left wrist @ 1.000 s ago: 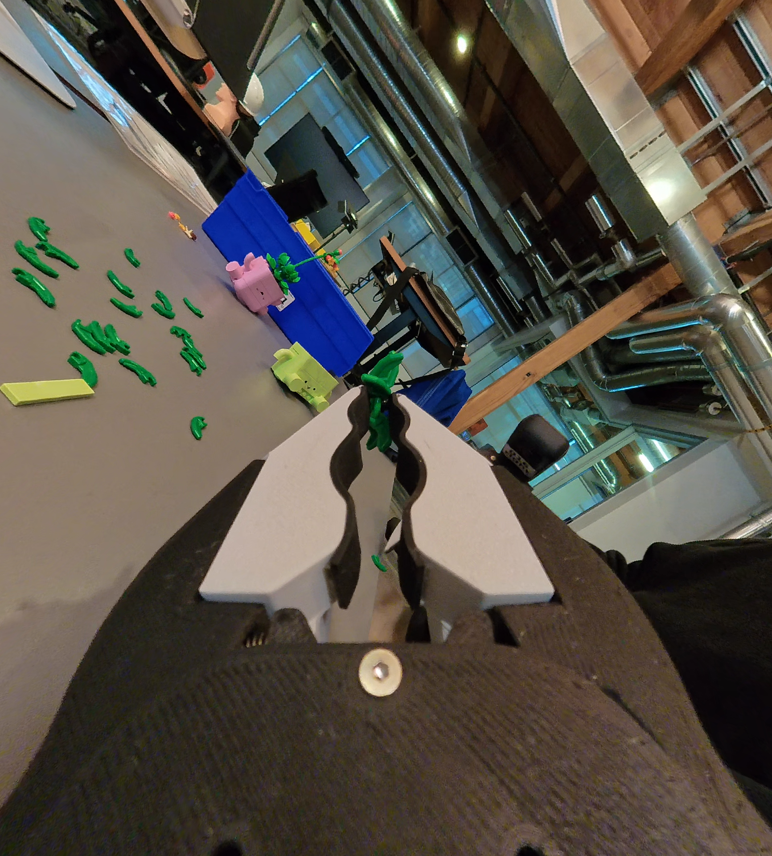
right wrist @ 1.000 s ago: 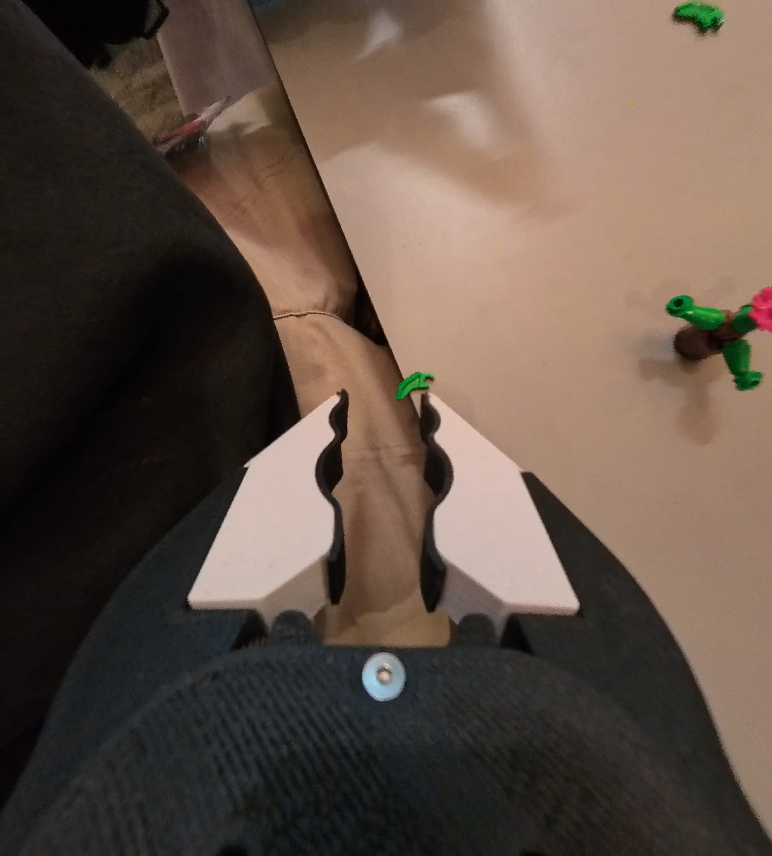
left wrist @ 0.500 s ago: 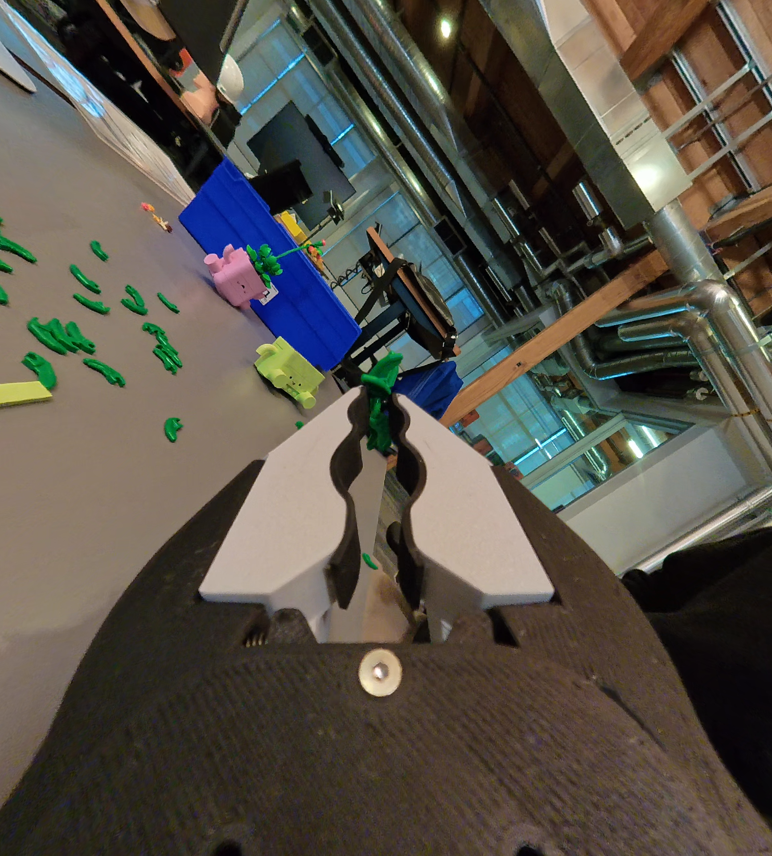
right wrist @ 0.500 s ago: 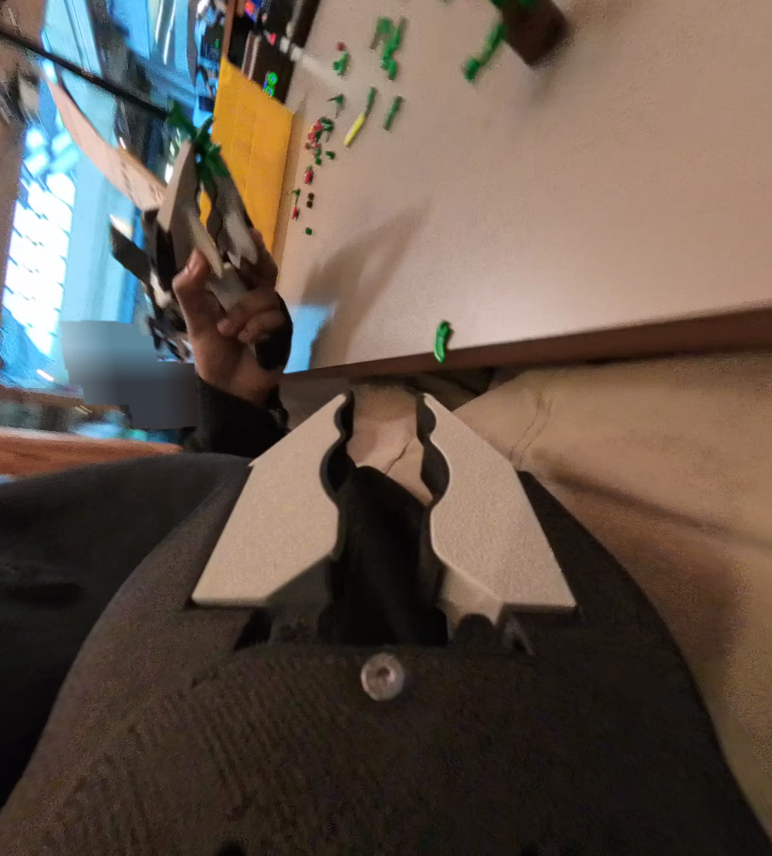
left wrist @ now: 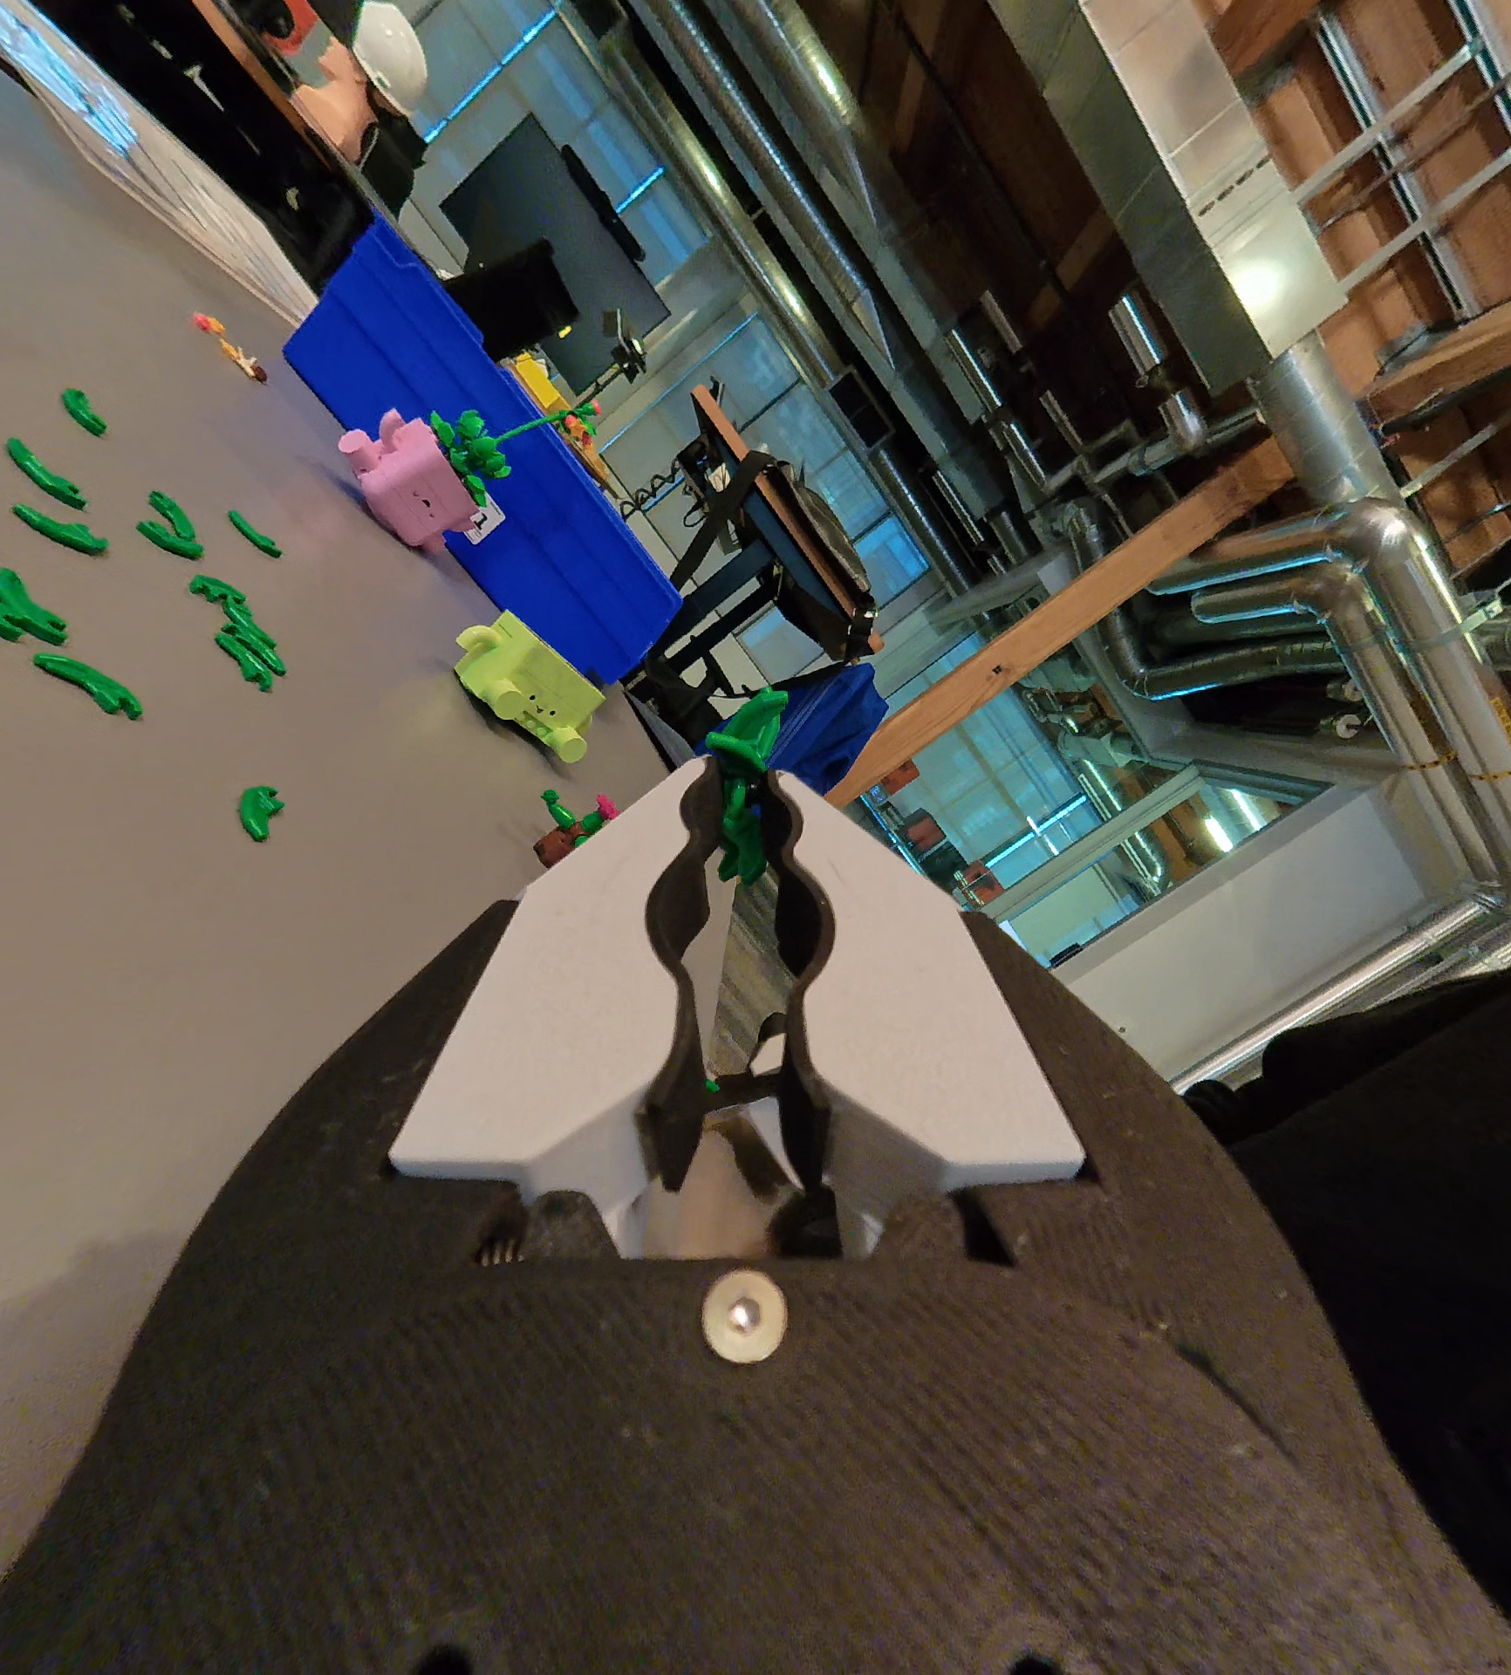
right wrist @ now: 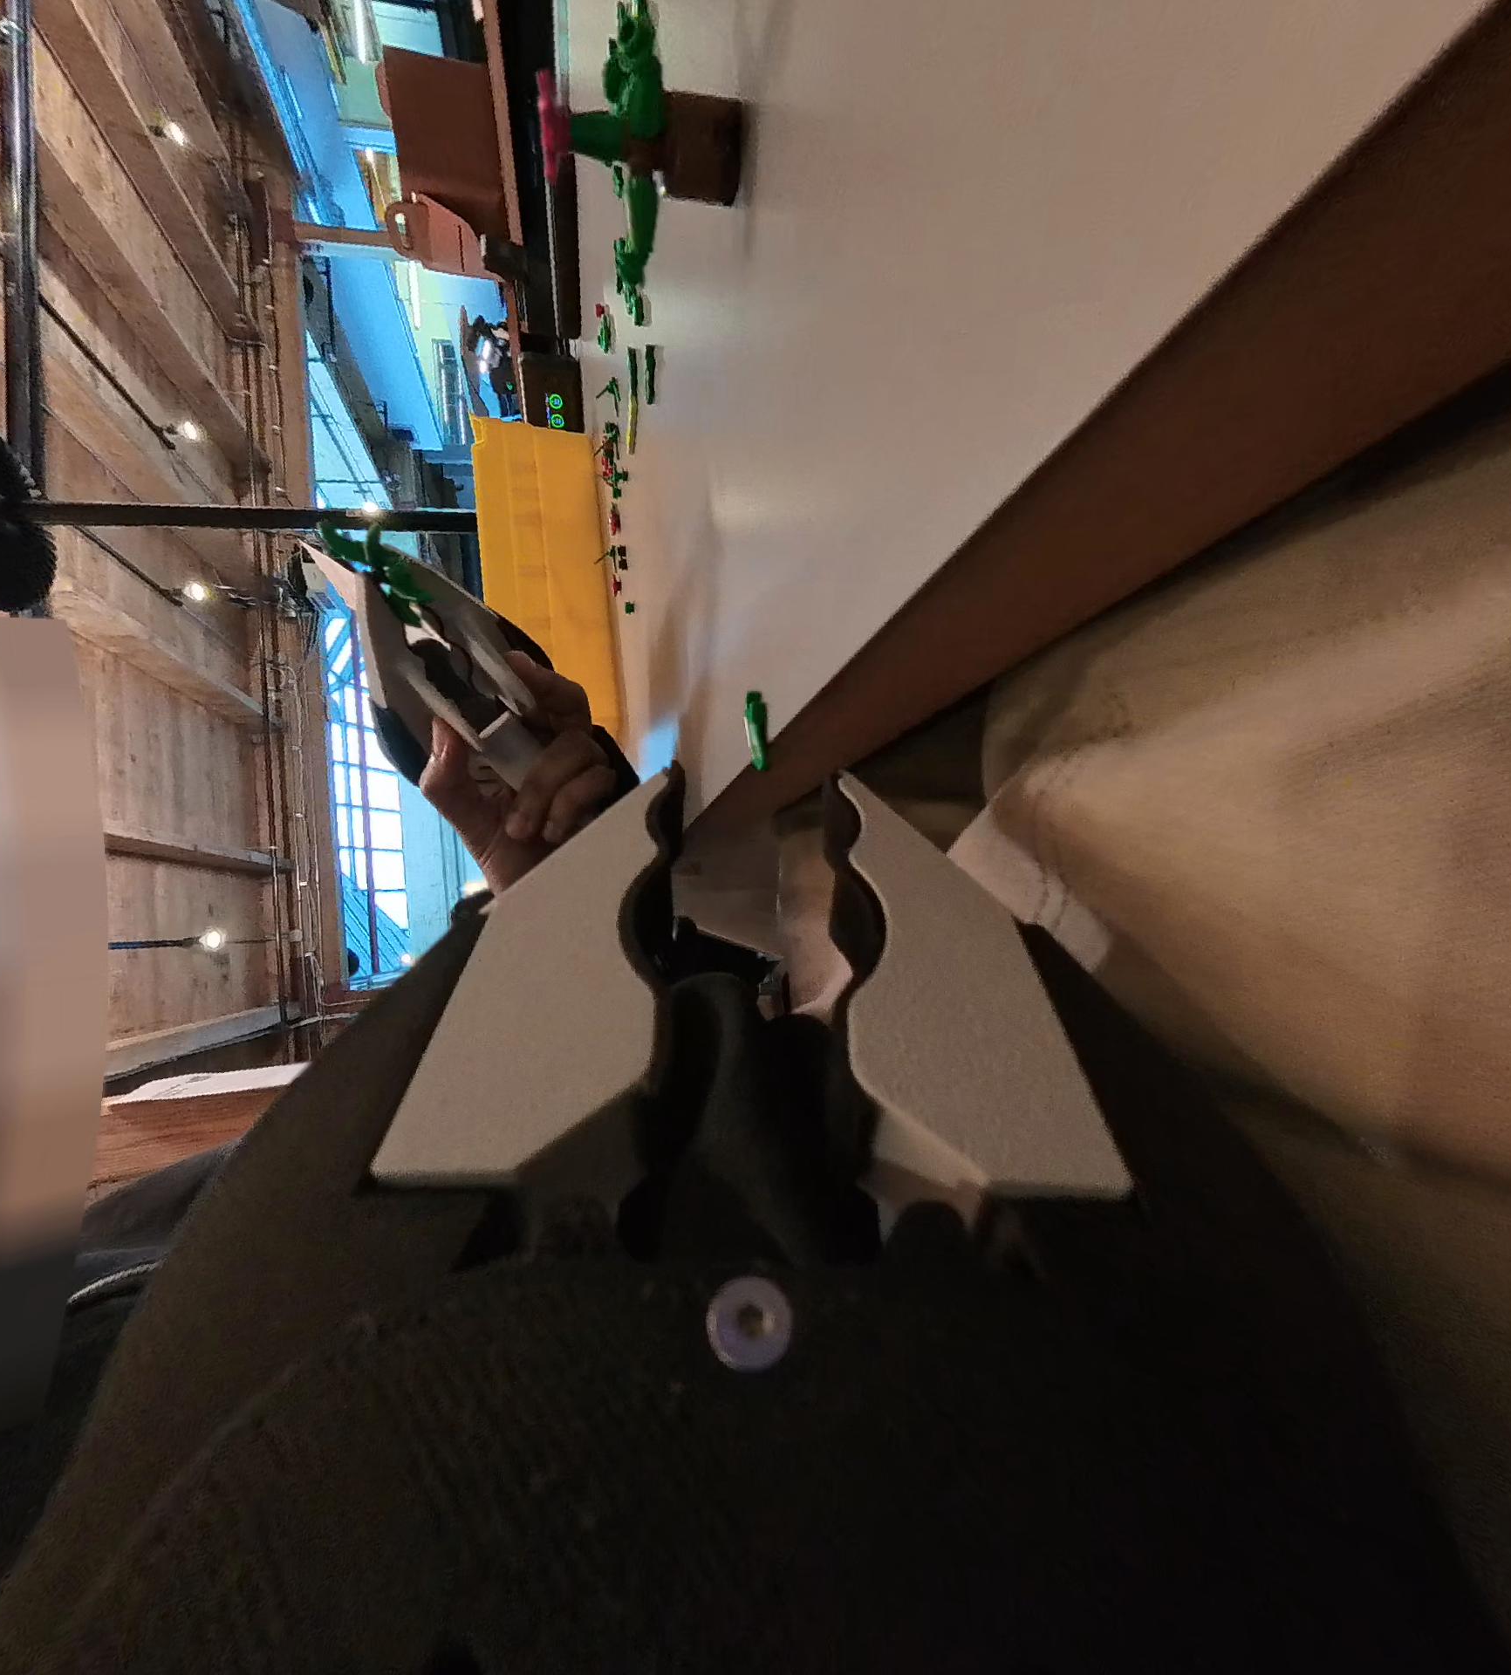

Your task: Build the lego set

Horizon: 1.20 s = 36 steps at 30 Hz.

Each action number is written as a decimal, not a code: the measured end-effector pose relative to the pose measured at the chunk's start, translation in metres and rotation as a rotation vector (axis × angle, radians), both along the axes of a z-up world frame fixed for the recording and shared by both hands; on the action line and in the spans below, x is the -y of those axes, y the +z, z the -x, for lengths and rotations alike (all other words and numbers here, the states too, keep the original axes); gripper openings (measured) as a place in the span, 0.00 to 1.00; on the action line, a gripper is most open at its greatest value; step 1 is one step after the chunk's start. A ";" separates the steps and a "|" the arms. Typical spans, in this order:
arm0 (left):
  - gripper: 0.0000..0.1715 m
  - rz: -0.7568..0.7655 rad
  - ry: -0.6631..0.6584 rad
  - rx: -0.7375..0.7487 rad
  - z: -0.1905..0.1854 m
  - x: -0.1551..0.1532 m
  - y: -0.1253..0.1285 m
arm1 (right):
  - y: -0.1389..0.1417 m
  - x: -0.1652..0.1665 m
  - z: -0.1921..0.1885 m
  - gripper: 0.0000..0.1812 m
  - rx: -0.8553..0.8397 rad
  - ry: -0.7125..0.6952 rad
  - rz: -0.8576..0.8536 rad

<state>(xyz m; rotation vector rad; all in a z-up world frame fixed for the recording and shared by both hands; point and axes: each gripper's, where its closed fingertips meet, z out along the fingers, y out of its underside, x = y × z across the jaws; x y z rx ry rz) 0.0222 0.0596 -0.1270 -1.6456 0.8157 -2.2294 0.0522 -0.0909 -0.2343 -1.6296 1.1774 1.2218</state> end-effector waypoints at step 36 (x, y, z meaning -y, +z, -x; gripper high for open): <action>0.03 0.026 -0.018 0.010 0.002 0.001 0.001 | -0.002 -0.005 0.000 0.01 -0.126 -0.035 -0.019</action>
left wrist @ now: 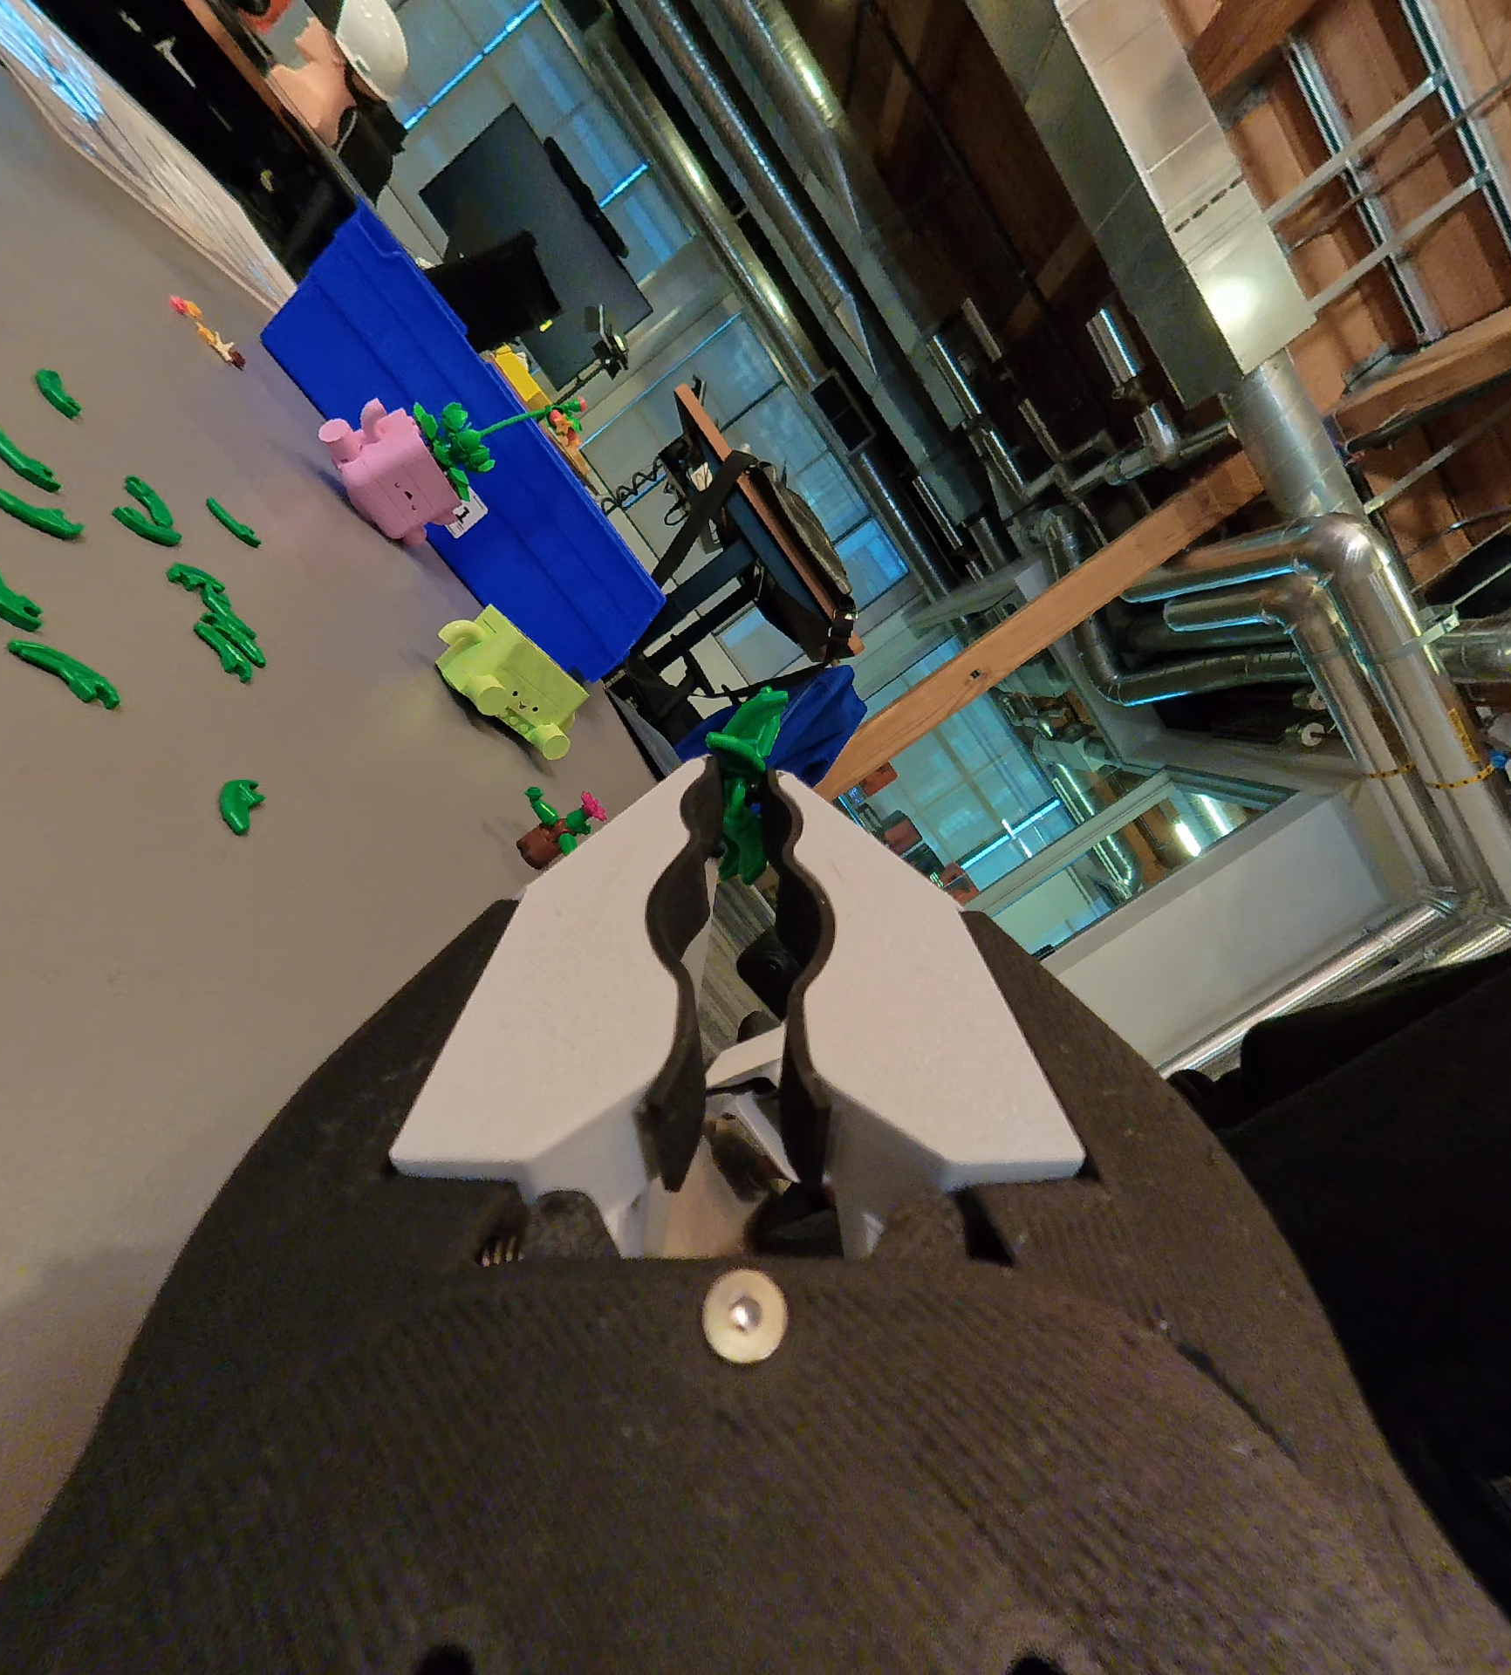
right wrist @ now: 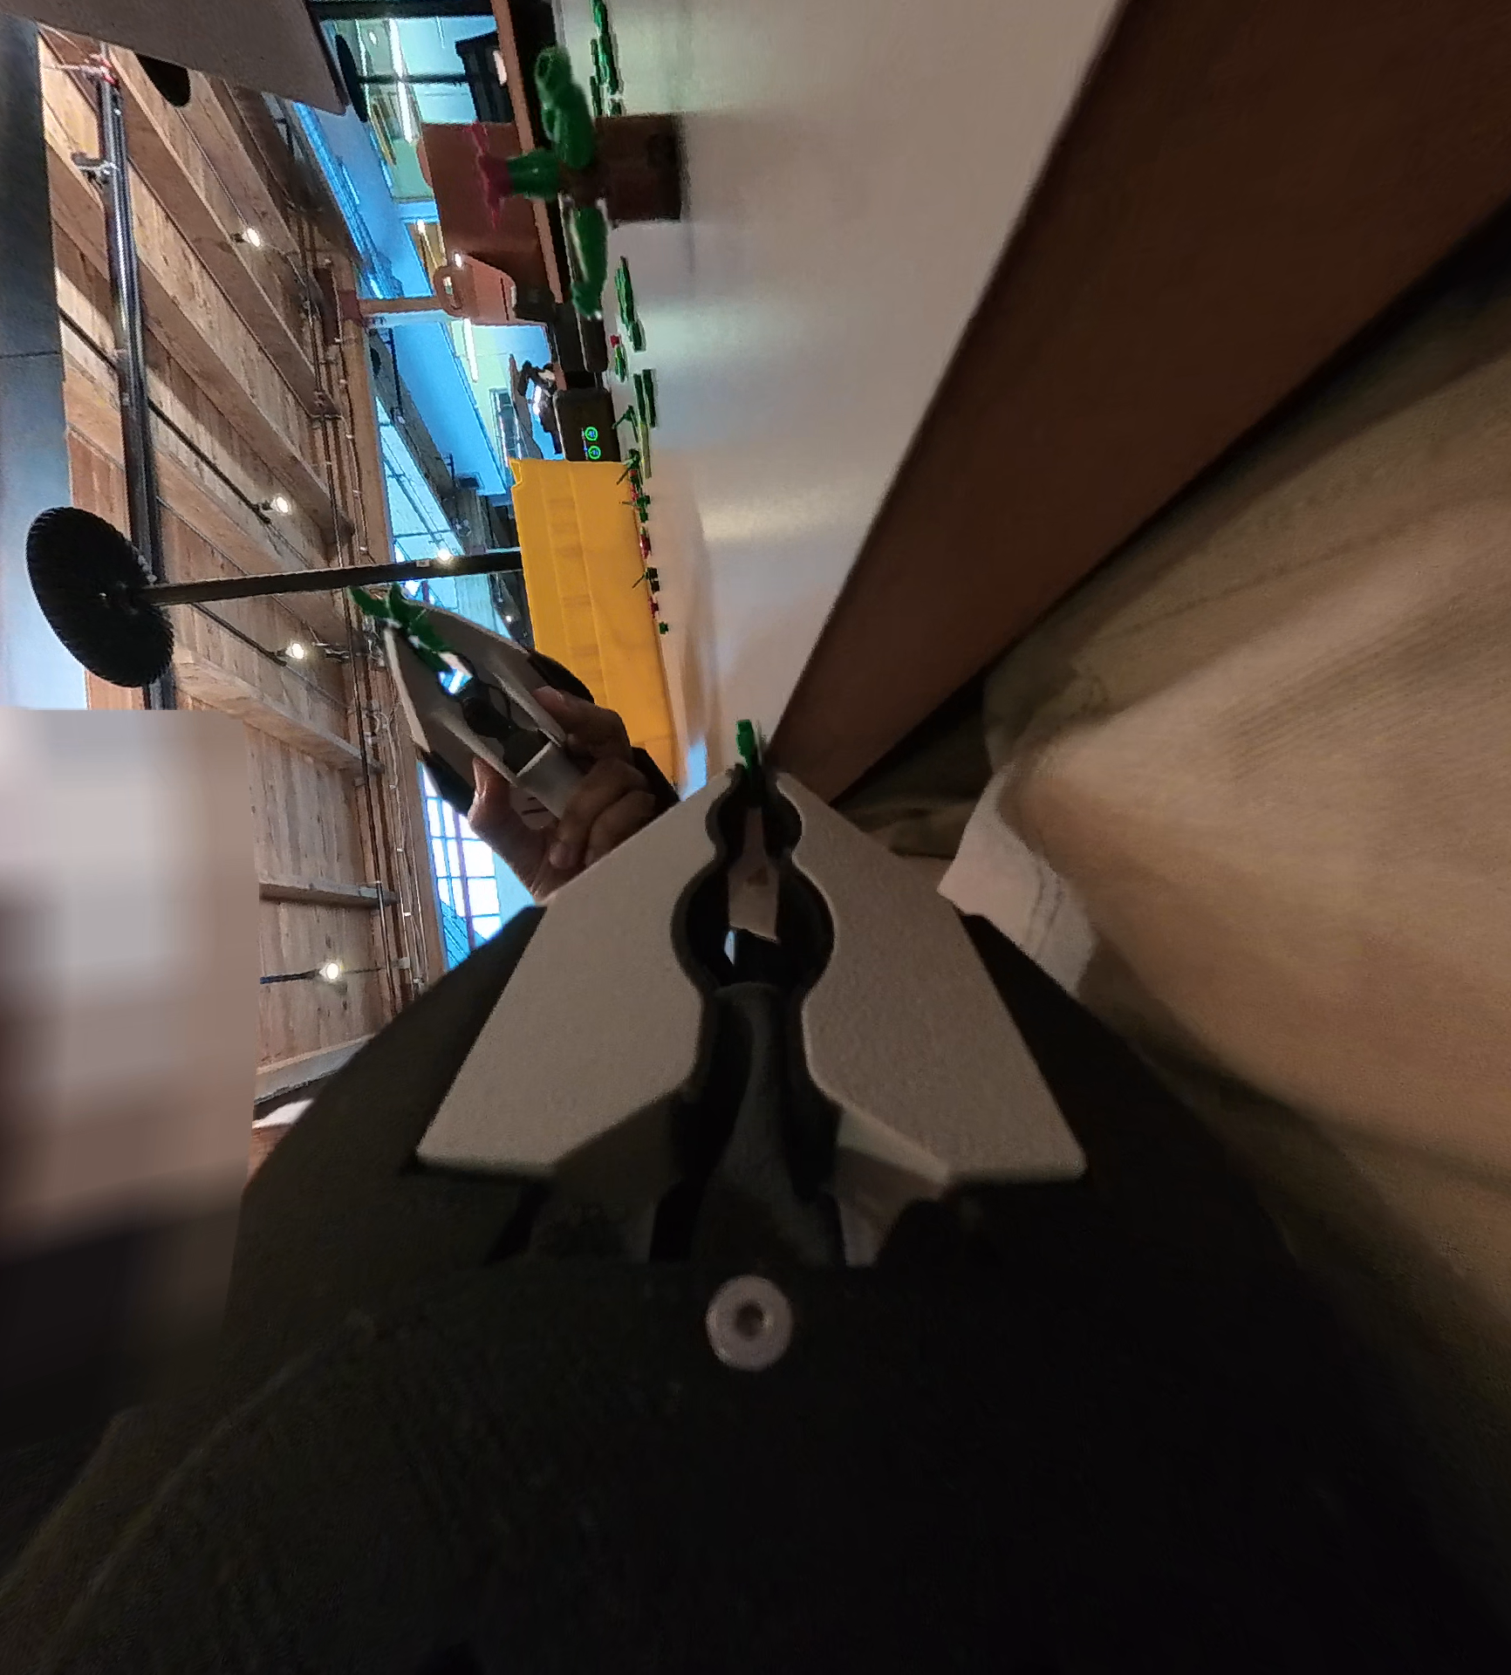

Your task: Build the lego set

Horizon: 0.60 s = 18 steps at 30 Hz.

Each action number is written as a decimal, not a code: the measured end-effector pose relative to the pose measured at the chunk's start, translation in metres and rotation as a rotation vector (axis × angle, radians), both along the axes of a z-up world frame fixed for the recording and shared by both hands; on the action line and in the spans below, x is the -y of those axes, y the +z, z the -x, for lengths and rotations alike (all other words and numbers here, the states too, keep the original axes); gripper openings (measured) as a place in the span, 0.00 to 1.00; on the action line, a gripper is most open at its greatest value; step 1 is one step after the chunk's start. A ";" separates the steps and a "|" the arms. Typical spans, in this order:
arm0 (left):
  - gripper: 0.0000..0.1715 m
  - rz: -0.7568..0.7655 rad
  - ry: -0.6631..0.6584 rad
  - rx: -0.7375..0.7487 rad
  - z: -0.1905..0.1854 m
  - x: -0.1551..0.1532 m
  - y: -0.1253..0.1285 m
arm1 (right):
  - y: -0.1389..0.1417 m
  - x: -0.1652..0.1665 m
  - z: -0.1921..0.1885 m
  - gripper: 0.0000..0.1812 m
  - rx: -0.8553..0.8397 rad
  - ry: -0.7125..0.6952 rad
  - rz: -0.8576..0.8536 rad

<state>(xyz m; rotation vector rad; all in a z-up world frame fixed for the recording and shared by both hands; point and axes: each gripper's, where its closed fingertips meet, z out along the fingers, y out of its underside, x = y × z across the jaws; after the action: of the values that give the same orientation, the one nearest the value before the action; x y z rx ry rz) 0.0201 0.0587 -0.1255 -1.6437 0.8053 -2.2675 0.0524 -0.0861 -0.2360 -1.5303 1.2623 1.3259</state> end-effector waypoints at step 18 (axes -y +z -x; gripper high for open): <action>0.03 0.106 -0.218 -0.095 -0.017 0.050 -0.017 | 0.084 -0.059 -0.021 0.01 1.710 0.701 0.041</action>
<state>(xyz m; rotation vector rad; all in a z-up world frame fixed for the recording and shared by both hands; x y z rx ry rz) 0.0373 0.0091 -0.1422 -1.8025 0.9441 -2.4306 0.0738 -0.0269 -0.1518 -2.2472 -0.3694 -0.0651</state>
